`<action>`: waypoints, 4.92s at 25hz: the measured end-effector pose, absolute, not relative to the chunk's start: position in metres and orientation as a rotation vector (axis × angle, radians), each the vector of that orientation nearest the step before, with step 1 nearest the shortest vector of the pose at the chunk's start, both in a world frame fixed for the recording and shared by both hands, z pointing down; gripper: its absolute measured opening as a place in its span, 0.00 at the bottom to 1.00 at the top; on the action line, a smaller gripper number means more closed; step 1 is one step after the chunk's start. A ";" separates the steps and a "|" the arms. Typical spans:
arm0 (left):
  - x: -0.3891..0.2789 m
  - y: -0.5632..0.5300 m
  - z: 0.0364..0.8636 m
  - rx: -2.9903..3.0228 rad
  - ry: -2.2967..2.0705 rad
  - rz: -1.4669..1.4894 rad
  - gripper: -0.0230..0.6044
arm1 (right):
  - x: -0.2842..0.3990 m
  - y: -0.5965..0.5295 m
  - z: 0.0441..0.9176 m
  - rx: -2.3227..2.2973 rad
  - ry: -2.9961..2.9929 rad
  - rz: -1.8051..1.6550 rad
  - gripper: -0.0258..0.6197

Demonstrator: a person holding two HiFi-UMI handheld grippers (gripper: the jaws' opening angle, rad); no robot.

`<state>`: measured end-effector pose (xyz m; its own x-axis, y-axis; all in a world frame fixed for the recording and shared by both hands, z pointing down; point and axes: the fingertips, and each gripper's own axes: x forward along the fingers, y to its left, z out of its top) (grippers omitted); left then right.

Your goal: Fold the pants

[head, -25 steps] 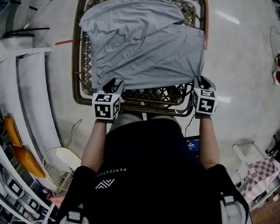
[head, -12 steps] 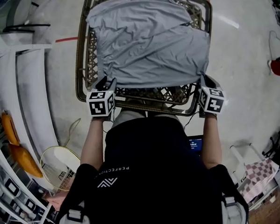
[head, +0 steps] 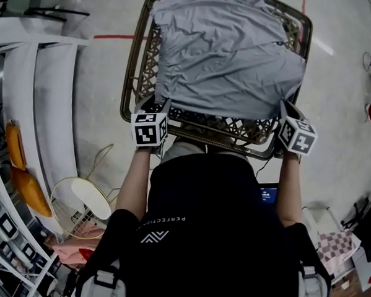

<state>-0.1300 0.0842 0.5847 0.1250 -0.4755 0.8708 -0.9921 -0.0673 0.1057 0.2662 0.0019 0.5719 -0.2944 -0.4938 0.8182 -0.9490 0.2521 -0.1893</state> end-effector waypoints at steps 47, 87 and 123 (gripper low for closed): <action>-0.133 0.049 0.548 1.704 -1.431 0.734 0.20 | 0.182 -0.034 0.536 1.188 -2.049 0.783 0.11; -0.204 -0.184 0.468 1.763 -1.706 0.662 0.20 | 0.180 -0.307 0.440 1.452 -2.144 0.427 0.11; -0.219 -0.247 0.551 1.731 -1.623 0.876 0.23 | 0.148 -0.355 0.542 1.388 -2.027 0.678 0.11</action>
